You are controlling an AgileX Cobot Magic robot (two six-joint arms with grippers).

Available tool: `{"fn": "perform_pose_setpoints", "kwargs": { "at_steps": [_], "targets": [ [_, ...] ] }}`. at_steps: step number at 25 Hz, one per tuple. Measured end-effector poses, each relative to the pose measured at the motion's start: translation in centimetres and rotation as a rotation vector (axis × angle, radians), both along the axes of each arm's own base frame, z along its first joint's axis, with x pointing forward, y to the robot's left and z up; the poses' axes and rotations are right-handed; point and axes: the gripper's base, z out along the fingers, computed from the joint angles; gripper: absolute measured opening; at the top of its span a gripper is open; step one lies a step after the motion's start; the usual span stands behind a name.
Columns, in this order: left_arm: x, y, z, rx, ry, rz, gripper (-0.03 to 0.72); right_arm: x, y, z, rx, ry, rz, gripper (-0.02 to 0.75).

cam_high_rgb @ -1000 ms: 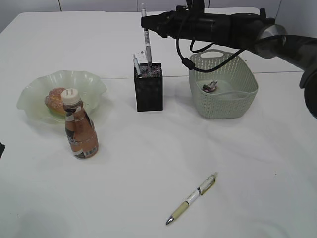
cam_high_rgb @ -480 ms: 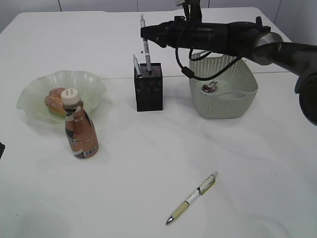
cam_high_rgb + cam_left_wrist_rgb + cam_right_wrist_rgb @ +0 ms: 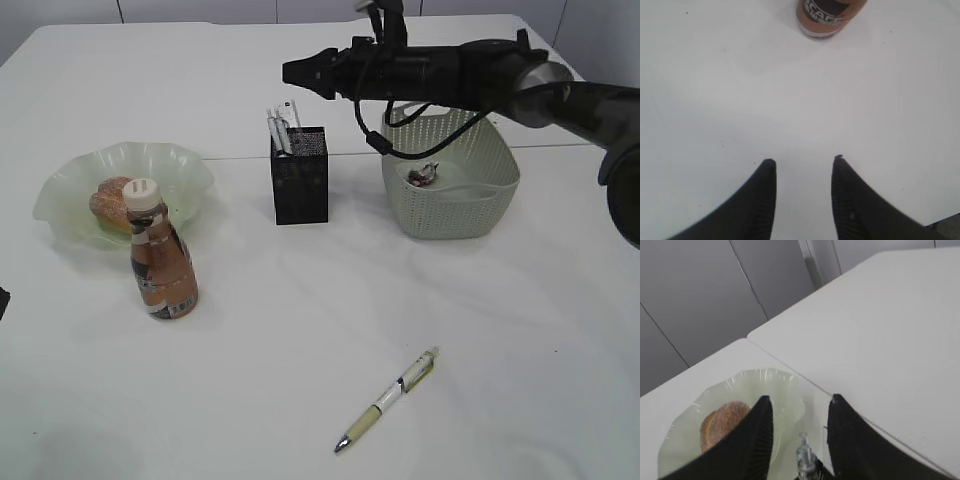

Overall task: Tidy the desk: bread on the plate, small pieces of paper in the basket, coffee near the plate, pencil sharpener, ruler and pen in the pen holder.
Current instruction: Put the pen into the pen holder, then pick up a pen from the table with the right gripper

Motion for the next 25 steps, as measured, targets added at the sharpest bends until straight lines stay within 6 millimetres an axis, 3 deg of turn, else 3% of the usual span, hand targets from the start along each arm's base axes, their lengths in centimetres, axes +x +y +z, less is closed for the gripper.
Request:
{"fn": "perform_pose_setpoints", "kwargs": {
  "at_steps": [5, 11, 16, 25],
  "targets": [
    [0.0, 0.0, 0.0, 0.000, 0.000, 0.000, 0.277, -1.4, -0.1, 2.9, -0.189, 0.173, -0.033, 0.273],
    [0.1, 0.0, 0.0, 0.000, -0.007, 0.002, 0.277, -5.0, 1.8, 7.1, -0.369, 0.399, -0.069, 0.273],
    [0.1, 0.0, 0.0, 0.000, -0.013, 0.003, 0.277, -8.6, 4.3, 8.7, -0.509, 0.588, -0.083, 0.273],
    [0.2, 0.0, 0.1, -0.001, -0.018, 0.005, 0.277, -11.7, 7.2, 10.6, -0.643, 0.620, -0.195, 0.262]
  ]
}}
